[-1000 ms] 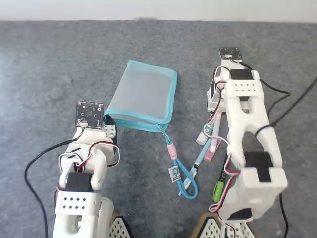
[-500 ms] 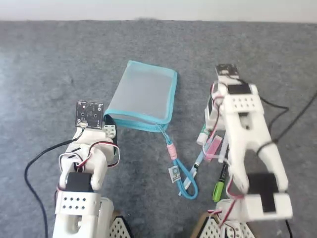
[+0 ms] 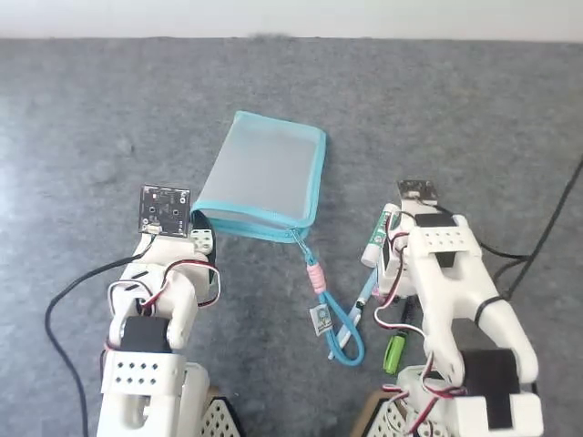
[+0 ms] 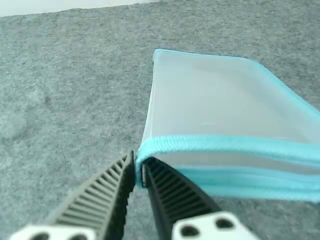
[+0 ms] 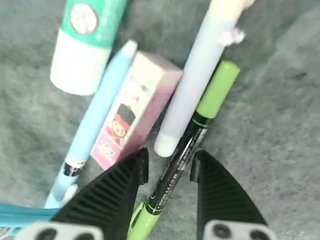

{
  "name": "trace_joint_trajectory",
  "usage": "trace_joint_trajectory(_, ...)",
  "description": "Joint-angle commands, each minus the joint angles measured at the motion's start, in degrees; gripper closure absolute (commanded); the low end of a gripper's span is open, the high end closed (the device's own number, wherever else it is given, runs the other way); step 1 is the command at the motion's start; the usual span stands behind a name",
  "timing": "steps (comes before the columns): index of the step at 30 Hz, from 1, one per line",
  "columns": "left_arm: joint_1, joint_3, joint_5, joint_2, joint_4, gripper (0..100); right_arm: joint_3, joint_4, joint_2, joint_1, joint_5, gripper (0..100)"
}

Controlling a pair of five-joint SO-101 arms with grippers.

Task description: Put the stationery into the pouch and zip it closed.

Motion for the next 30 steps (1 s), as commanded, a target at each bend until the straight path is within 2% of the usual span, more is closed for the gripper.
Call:
trace_joint_trajectory(1, -0.4, -1.0, 0.8, 0.3, -0.4, 99, 0.1, -0.7, -1.9, 0.6, 1.0, 85.3)
trace_joint_trajectory(7, -0.4, -1.0, 0.8, 0.3, -0.4, 99, 0.2, -0.7, -1.9, 4.4, 1.1, 86.4)
trace_joint_trajectory(12, -0.4, -1.0, 0.8, 0.3, -0.4, 99, 0.5, -2.1, -1.8, 4.5, 5.9, 95.7)
trace_joint_trajectory(15, -0.4, -1.0, 0.8, 0.3, -0.4, 99, 1.2, -3.5, -1.1, 4.7, 6.3, 96.5)
trace_joint_trajectory(18, -0.4, -1.0, 0.8, 0.3, -0.4, 99, -0.2, -3.6, 0.4, 8.1, 6.6, 96.6)
trace_joint_trajectory(23, -0.4, -1.0, 0.8, 0.3, -0.4, 99, -7.0, -1.5, 0.8, 14.2, 10.4, 99.1)
trace_joint_trajectory(30, -0.4, -0.6, 0.8, 0.3, -0.4, 99, -24.9, 7.2, 1.4, 14.4, 14.9, 99.1)
